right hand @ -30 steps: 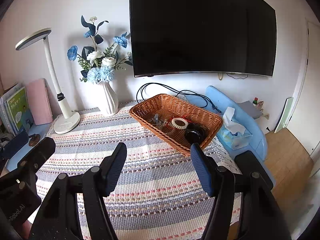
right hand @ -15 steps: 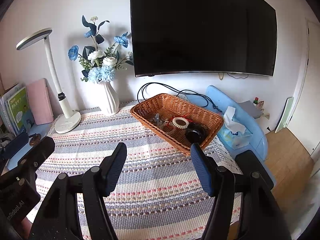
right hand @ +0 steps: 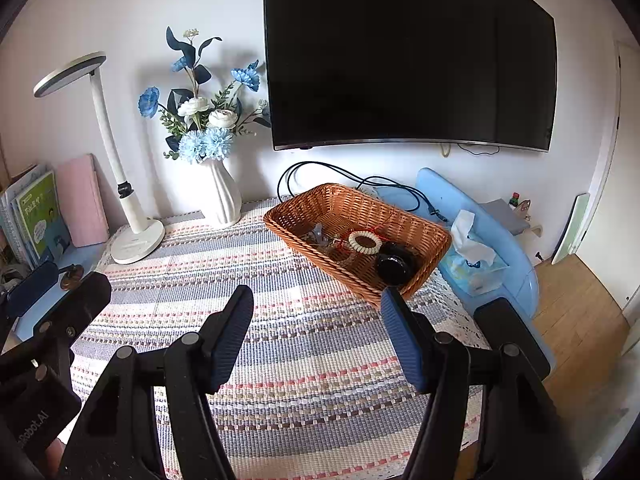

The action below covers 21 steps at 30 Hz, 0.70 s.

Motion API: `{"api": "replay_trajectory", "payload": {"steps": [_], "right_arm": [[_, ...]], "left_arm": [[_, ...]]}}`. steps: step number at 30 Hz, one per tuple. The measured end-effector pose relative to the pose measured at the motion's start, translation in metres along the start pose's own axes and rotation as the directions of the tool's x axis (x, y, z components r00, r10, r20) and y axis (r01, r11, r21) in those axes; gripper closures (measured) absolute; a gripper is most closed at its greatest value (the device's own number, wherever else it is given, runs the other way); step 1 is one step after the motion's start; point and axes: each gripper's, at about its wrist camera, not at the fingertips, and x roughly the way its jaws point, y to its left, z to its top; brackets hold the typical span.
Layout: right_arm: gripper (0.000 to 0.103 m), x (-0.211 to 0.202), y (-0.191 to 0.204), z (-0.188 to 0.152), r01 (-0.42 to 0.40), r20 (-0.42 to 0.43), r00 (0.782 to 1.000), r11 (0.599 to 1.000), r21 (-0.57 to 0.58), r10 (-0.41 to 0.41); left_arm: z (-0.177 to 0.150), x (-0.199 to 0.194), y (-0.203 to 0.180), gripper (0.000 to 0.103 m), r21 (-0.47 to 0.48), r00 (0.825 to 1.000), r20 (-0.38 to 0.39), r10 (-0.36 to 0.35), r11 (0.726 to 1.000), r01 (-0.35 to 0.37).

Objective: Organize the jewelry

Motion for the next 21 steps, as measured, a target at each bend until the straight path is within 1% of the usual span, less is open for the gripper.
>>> {"api": "replay_trajectory", "payload": {"steps": [13,16,19,21], "right_arm": [[0.035,-0.0006,0.0015,-0.0019,0.001,-0.003,1.0,1.0,-0.004,-0.001],[0.035,0.0008,0.0027,-0.0021,0.0,-0.006,1.0,1.0,-0.005,0.0],[0.035,0.003,0.0029,-0.0021,0.002,-0.01,1.0,1.0,-0.003,-0.002],[0.035,0.0035,0.0035,-0.0022,0.003,-0.012,1.0,1.0,0.0,-0.003]], "left_arm": [[-0.0017,0.0008,-0.0044,0.024,0.012,1.0,-0.007,-0.003,1.0,0.003],[-0.0023,0.0,-0.0039,0.024,0.016,1.0,0.007,0.012,1.0,-0.012],[-0.003,-0.0045,-0.0043,0.024,0.027,0.997,0.045,0.06,0.998,-0.062],[-0.003,-0.0049,-0.0043,0.024,0.036,0.998,0.042,0.048,0.998,-0.049]]}}
